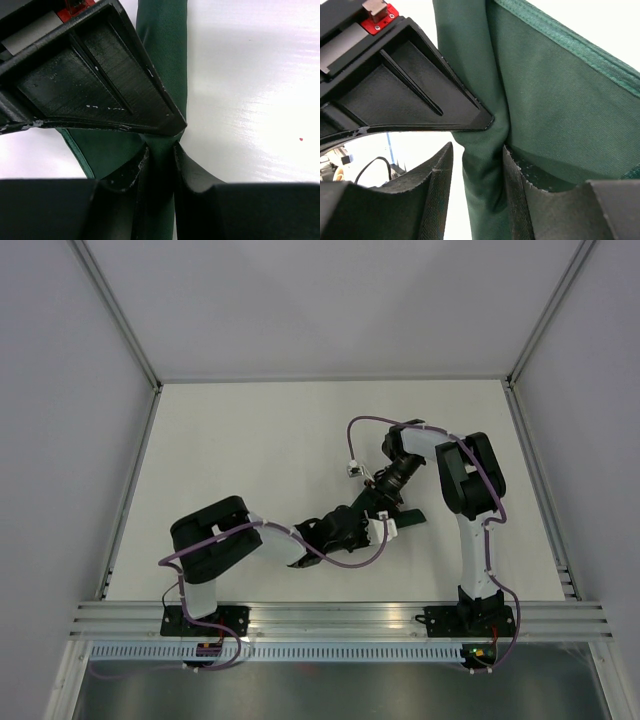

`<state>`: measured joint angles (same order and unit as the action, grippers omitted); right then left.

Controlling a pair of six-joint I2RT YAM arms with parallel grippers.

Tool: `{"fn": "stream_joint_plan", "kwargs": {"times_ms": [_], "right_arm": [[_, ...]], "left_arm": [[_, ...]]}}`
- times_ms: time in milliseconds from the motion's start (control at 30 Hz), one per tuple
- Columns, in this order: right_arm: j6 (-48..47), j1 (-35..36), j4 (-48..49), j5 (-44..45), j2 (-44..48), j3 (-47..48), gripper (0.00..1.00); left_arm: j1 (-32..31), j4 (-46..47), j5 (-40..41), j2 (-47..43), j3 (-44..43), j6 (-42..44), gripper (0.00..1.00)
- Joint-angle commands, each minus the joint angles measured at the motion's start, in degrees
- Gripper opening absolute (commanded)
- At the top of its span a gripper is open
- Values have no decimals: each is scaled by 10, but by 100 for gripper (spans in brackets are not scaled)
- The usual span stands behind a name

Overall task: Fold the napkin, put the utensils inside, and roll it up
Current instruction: Roll the napkin at the center of the board.

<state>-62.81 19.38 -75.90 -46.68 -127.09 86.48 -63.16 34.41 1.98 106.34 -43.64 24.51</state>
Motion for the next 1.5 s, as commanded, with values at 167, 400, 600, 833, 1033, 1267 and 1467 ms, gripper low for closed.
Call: {"fn": "stream_joint_plan", "kwargs": {"times_ms": [167,400,600,833,1033,1267,1467], "right_arm": [[14,-23,82,24,32,27,52],[22,-71,80,-8,68,51,53],[43,-119,105,-53,124,45,53],[33,-223,130,-128,216,-9,54],[63,-247,312,-91,363,-193,53],[81,-218,488,-39,531,-400,58],[87,-112,618,53,596,-498,62]], "left_arm": [[8,-36,-48,25,-4,-66,7],[18,-78,-58,23,-22,-82,6],[41,-131,-80,19,-45,-107,7],[80,-252,-129,42,-117,-149,7],[123,-340,-216,67,-173,-176,7],[174,-467,-341,130,-260,-185,9],[207,-545,-409,178,-320,-189,13]]}}
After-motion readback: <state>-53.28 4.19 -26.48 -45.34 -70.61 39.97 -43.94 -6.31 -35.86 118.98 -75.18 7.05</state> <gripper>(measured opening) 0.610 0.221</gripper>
